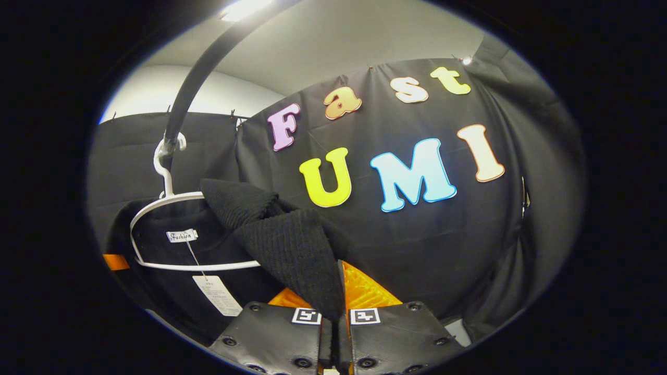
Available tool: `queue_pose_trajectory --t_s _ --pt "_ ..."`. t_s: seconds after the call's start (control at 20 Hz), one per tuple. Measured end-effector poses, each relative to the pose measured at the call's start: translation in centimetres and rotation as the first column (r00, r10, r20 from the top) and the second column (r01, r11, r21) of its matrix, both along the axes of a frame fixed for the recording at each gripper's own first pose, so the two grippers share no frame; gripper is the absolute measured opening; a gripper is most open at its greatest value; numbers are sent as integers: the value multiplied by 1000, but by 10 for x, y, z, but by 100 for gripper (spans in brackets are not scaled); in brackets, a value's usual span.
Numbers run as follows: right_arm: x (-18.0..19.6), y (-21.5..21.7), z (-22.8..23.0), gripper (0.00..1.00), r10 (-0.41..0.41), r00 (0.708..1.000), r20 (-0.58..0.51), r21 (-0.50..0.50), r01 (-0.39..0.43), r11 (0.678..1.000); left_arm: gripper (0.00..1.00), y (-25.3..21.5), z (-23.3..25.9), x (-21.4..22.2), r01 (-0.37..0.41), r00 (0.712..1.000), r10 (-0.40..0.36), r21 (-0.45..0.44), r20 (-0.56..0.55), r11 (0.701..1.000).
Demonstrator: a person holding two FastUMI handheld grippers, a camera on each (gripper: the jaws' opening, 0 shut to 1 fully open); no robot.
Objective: Grasp the clothes on the hanger with both hands and then place them into the laundry hamper below.
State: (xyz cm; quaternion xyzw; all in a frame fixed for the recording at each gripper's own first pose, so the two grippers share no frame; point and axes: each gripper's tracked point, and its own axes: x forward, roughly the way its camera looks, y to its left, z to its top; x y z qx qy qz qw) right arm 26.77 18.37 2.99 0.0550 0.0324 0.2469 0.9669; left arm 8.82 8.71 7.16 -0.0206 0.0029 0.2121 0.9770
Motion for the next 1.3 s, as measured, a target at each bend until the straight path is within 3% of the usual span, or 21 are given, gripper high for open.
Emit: queue_pose_trajectory --t_s 0.2,0.5,0.7,0.75,0.95,1.3 --pt "16 -13 11 10 -50 997 66 3 50 999 2 16 15 -7 -20 1000 19 48 10 999" --pt "31 -21 27 10 -122 979 164 44 116 992 2 38 40 -11 -58 998 64 246 -19 967" --pt "39 -24 36 10 -161 953 256 52 153 987 2 47 50 -5 -49 999 48 275 8 960" --pt "42 -24 40 2 -166 945 281 46 159 986 2 51 54 -3 -46 999 44 290 14 956" --pt "58 -16 49 10 -171 923 346 41 167 985 1 66 68 4 -43 999 39 341 19 939" --pt "72 -6 54 10 -167 882 440 18 177 984 0 81 72 16 24 1000 -24 367 -4 930"
